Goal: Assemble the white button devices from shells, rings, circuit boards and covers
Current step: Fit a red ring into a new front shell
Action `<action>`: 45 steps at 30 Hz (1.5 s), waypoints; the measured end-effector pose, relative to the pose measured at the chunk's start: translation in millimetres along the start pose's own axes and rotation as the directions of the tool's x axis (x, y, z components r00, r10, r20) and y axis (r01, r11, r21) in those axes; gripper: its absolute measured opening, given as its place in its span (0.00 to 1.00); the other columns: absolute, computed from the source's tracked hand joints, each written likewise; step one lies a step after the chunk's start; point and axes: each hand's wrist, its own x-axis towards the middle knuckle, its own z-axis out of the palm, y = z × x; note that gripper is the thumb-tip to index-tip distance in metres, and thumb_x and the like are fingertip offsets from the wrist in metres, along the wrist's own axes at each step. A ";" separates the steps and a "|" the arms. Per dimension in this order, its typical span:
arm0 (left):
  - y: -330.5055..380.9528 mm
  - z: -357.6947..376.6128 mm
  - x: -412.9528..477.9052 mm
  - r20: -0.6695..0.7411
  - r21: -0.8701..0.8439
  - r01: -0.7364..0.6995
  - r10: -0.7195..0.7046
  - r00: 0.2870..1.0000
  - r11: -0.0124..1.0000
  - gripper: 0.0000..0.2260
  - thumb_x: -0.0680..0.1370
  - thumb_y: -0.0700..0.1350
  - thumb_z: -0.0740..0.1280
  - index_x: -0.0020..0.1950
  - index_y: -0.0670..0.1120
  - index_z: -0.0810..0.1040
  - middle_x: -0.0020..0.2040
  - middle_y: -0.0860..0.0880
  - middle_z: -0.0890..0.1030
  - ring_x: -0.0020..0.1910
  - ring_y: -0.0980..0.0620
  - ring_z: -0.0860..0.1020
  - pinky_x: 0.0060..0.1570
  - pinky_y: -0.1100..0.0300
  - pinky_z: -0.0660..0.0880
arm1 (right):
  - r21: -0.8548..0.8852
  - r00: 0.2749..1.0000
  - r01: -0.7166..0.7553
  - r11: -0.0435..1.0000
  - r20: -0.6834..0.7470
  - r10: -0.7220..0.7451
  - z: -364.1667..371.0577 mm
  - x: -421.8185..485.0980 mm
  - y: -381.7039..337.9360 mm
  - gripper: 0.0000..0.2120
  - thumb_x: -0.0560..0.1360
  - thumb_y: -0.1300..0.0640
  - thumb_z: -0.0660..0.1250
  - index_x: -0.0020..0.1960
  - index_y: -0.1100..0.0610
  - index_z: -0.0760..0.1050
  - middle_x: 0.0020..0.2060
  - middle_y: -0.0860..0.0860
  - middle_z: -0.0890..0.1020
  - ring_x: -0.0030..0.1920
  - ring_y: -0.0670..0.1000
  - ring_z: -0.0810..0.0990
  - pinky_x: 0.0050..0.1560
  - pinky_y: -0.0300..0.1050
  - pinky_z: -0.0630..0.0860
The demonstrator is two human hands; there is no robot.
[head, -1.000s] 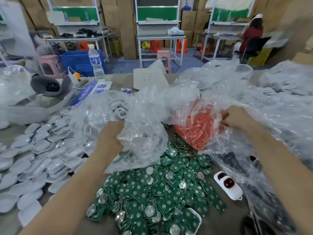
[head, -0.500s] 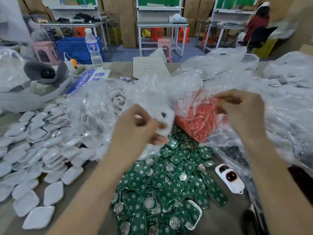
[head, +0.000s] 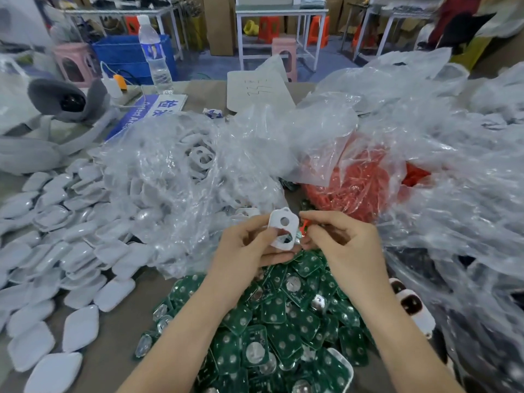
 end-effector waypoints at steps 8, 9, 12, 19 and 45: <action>-7.0 -7.1 3.5 0.034 0.135 -0.165 0.162 0.986 0.977 0.13 0.78 0.38 0.68 0.52 0.56 0.86 0.51 0.50 0.86 0.54 0.49 0.81 0.56 0.50 0.80 | -0.243 0.968 0.198 0.950 -0.102 -0.228 8.1 -4.6 4.7 0.13 0.70 0.66 0.73 0.46 0.48 0.83 0.40 0.41 0.82 0.38 0.44 0.81 0.42 0.34 0.77; -8.1 -7.8 4.1 0.032 0.125 -0.173 0.170 0.985 0.977 0.17 0.78 0.34 0.66 0.51 0.56 0.86 0.53 0.51 0.85 0.58 0.49 0.80 0.59 0.48 0.78 | -0.224 0.971 0.191 0.956 -0.099 -0.217 7.7 -5.1 5.5 0.15 0.71 0.68 0.72 0.45 0.47 0.83 0.39 0.41 0.82 0.36 0.45 0.81 0.40 0.36 0.77; -8.8 -9.6 5.3 0.004 0.028 -0.155 0.155 0.988 0.988 0.24 0.77 0.26 0.59 0.44 0.51 0.87 0.55 0.50 0.85 0.60 0.49 0.80 0.51 0.59 0.80 | 0.053 0.995 0.081 0.995 -0.066 -0.078 3.4 -5.4 4.6 0.15 0.73 0.71 0.69 0.45 0.51 0.82 0.36 0.47 0.84 0.32 0.47 0.82 0.35 0.35 0.78; -9.9 -10.6 3.7 0.019 0.136 -0.148 0.146 0.989 0.980 0.20 0.78 0.31 0.63 0.47 0.54 0.87 0.48 0.50 0.86 0.44 0.56 0.84 0.42 0.67 0.79 | 0.053 1.000 -0.016 0.998 0.002 0.016 7.4 -6.6 5.1 0.13 0.69 0.69 0.73 0.37 0.51 0.83 0.31 0.49 0.84 0.28 0.48 0.81 0.31 0.38 0.78; -9.7 -12.8 3.4 0.043 0.125 -0.085 0.080 0.996 0.989 0.08 0.76 0.40 0.70 0.43 0.52 0.85 0.52 0.51 0.85 0.48 0.50 0.84 0.45 0.60 0.80 | -0.399 0.909 0.405 0.823 0.082 -0.408 8.0 -4.6 13.4 0.10 0.70 0.61 0.75 0.51 0.57 0.84 0.42 0.47 0.81 0.43 0.42 0.78 0.46 0.31 0.75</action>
